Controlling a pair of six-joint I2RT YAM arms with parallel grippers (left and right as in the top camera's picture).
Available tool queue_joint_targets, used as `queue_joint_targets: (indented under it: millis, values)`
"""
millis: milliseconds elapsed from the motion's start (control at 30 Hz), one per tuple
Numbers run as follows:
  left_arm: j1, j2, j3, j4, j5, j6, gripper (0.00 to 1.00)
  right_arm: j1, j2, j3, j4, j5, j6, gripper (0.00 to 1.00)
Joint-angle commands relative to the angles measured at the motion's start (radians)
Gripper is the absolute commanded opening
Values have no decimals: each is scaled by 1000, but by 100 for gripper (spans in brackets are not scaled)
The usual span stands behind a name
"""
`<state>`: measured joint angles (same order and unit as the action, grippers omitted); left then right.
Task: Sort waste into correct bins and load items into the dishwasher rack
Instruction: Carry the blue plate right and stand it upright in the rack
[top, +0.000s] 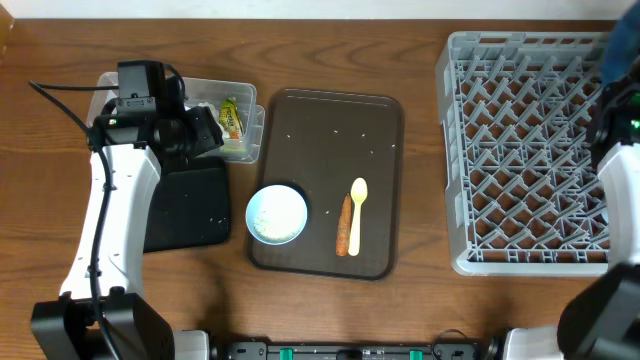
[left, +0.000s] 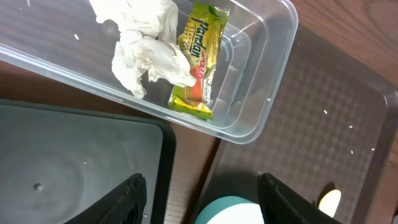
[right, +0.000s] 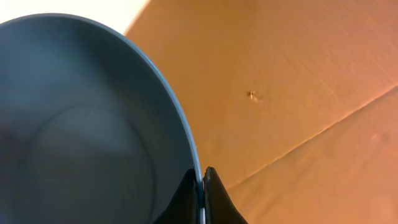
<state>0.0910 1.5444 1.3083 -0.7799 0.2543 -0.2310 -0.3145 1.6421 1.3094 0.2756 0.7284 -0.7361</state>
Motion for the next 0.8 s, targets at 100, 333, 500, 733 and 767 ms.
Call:
queue_joint_targets:
  millis: [100, 333, 500, 733, 767]
  values:
    - [3, -1, 5, -1, -13, 10, 59, -67, 109, 18, 65, 23, -197, 1]
    - [3, -1, 5, -2, -13, 9, 60, -120, 182, 18, 129, -84, -277, 1]
    - [3, -1, 5, -2, -12, 9, 59, -123, 201, 18, 109, -153, -278, 1]
    - [3, -1, 5, -1, -12, 1, 60, -119, 209, 18, -34, -266, -191, 1]
    - [3, -1, 5, -1, -13, -3, 60, -116, 209, 18, -58, -277, -158, 1]
